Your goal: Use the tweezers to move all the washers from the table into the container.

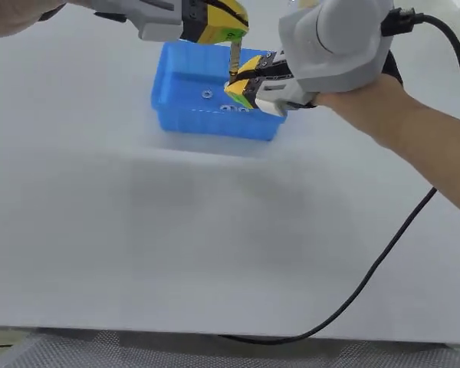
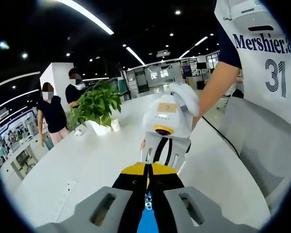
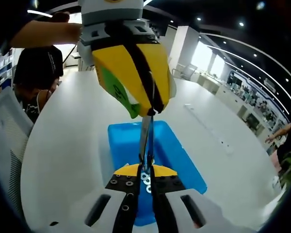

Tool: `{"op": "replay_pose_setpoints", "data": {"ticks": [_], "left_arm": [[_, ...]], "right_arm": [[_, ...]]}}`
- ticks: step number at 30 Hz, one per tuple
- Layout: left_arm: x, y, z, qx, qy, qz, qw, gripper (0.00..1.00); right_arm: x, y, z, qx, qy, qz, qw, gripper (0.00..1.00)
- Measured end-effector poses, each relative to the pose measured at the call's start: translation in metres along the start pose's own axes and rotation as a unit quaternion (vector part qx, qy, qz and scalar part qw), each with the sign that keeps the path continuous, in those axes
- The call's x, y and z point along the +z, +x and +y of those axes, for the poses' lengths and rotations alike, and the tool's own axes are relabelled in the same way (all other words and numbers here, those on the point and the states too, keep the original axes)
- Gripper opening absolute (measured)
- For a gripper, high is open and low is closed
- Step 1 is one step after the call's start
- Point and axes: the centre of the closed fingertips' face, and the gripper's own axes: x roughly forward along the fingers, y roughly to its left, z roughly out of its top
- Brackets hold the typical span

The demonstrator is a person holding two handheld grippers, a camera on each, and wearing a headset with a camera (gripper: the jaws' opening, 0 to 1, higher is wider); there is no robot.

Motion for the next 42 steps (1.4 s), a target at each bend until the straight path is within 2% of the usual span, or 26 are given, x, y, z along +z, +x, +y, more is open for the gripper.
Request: {"op": "replay_pose_setpoints", "data": {"ticks": [8,13,20,23,27,33,38,39,42], "left_arm": [[-0.002,0.002,0.003,0.008,0.004,0.004,1.0000,0.04],[0.004,0.001,0.000,0.008,0.008,0.002,0.9999,0.04],[0.014,-0.002,0.002,0.028,0.019,0.001,0.9994,0.04],[0.024,-0.003,-0.006,0.021,0.018,-0.011,0.9996,0.04],[0.030,-0.008,-0.010,0.025,0.020,-0.013,0.9994,0.04],[0.040,-0.017,-0.018,0.034,0.011,-0.031,0.9989,0.04],[0.044,-0.026,-0.025,0.045,-0.003,-0.044,0.9980,0.04],[0.044,-0.027,-0.026,0.046,-0.004,-0.045,0.9979,0.04],[0.044,-0.032,-0.034,0.047,-0.009,-0.045,0.9979,0.04]], "right_arm": [[0.003,-0.007,-0.002,-0.010,0.021,-0.009,0.9997,0.13],[0.010,-0.010,0.000,-0.011,0.024,-0.020,0.9995,0.13],[0.021,-0.018,-0.005,-0.034,0.018,-0.027,0.9989,0.14],[0.032,-0.023,-0.006,-0.035,0.028,-0.047,0.9979,0.13],[0.036,-0.028,0.001,-0.030,0.018,-0.050,0.9981,0.12],[0.043,-0.039,0.009,-0.024,0.013,-0.054,0.9982,0.11],[0.043,-0.052,0.021,-0.015,0.012,-0.053,0.9984,0.10],[0.041,-0.052,0.020,-0.013,0.012,-0.052,0.9985,0.10],[0.039,-0.059,0.029,-0.008,0.003,-0.043,0.9990,0.09]]}}
